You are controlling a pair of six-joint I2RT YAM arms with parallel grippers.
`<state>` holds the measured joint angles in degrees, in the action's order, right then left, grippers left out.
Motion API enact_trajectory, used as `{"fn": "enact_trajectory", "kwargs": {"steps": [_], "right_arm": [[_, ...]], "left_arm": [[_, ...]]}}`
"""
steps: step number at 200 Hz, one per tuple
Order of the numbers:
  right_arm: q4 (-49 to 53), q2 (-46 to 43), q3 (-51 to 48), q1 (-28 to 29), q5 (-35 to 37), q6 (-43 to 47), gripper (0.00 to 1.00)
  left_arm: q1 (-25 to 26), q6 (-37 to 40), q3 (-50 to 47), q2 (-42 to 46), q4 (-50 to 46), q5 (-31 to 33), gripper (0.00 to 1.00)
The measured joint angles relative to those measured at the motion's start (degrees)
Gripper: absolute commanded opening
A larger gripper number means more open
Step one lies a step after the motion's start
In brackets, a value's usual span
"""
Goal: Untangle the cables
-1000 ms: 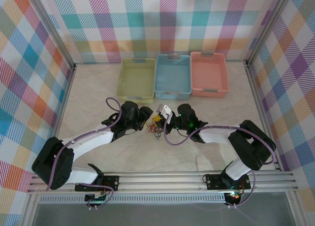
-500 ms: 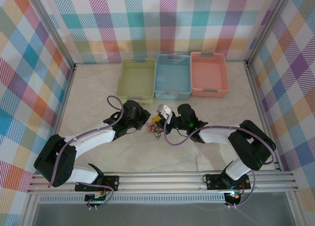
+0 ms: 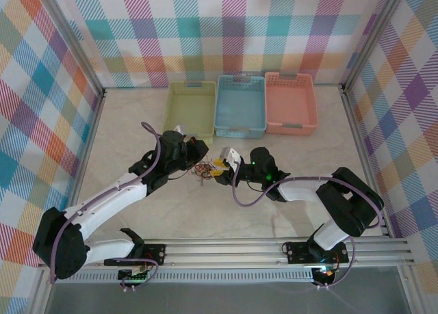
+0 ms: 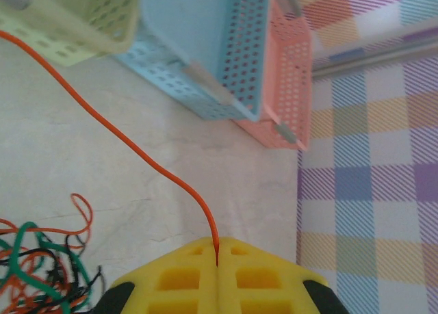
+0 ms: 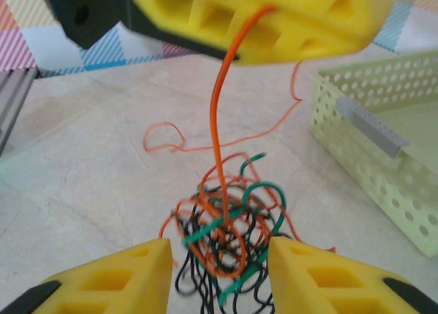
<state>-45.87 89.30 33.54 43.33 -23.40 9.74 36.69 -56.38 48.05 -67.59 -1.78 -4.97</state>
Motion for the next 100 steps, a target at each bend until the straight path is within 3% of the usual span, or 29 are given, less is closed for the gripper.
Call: {"fn": "enact_trajectory", "kwargs": {"steps": [100], "right_arm": [[-15.3, 0.0, -5.5, 0.6, -2.8, 0.2, 0.46]], "left_arm": [[2.8, 8.1, 7.4, -0.3, -8.2, -6.7, 0.0]]}}
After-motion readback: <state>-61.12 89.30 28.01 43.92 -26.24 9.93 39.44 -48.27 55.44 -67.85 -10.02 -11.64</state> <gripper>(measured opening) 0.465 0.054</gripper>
